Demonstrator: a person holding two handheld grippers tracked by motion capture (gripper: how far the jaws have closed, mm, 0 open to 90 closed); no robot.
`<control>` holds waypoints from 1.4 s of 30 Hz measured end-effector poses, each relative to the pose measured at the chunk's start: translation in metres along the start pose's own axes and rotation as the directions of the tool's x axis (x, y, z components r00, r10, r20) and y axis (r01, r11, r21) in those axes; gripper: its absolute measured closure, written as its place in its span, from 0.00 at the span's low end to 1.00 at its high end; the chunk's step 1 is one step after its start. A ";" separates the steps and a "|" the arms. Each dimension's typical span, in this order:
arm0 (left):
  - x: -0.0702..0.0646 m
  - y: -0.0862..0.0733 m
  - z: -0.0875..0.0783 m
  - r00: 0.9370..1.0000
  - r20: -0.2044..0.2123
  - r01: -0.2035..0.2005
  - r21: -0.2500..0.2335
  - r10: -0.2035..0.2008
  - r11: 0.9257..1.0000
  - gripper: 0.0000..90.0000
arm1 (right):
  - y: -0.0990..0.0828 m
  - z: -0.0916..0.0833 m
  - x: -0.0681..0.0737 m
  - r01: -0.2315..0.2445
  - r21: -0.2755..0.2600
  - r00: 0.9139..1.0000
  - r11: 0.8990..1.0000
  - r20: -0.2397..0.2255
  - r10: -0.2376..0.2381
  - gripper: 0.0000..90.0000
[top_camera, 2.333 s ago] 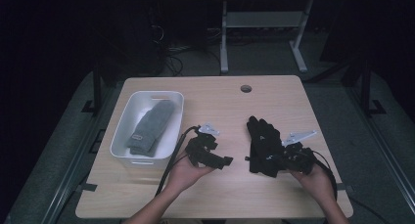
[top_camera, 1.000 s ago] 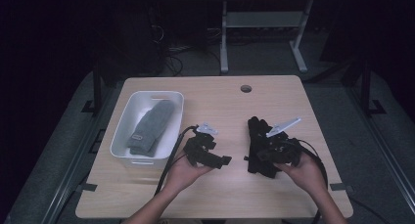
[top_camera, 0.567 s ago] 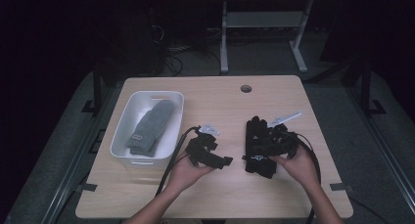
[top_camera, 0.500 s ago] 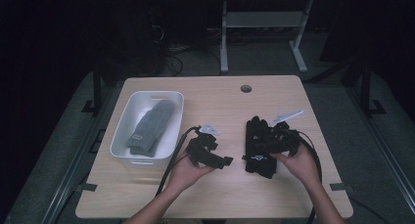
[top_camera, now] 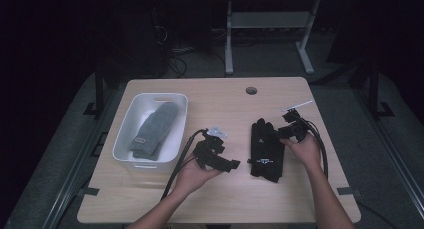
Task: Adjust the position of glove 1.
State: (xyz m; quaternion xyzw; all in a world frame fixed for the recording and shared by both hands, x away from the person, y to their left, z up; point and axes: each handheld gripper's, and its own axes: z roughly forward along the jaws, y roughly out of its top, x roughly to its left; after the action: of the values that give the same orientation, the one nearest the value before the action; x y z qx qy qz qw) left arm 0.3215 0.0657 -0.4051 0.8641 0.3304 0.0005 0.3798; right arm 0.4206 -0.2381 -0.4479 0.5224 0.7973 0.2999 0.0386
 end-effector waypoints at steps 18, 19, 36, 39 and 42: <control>0.001 0.001 0.001 1.000 -0.009 0.003 -0.016 -0.003 1.000 0.23 | -0.004 -0.051 0.009 0.050 -0.106 0.999 0.993 -0.010 -0.051 0.99; 0.001 0.001 0.001 1.000 -0.008 0.002 -0.017 -0.003 1.000 0.23 | -0.006 -0.055 0.009 0.047 -0.108 0.999 0.993 -0.011 -0.048 0.99; -0.005 0.016 0.044 1.000 0.026 0.018 0.006 -0.018 1.000 0.24 | -0.040 -0.047 -0.024 -0.107 -0.053 0.993 0.993 -0.062 0.104 0.45; -0.009 0.019 0.061 0.998 0.045 0.038 0.028 -0.039 0.999 0.24 | -0.041 -0.040 -0.027 -0.126 -0.045 0.989 0.991 -0.085 0.122 0.43; -0.012 0.020 0.069 0.998 0.051 0.037 0.042 -0.039 0.998 0.25 | -0.041 -0.037 -0.026 -0.136 -0.032 0.987 0.990 -0.086 0.133 0.43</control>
State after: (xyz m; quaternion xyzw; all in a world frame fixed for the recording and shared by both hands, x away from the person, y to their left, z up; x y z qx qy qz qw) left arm 0.3413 0.0039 -0.4375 0.8649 0.3369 -0.0357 0.3703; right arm 0.3851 -0.2883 -0.4454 0.5613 0.7554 0.3382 -0.0052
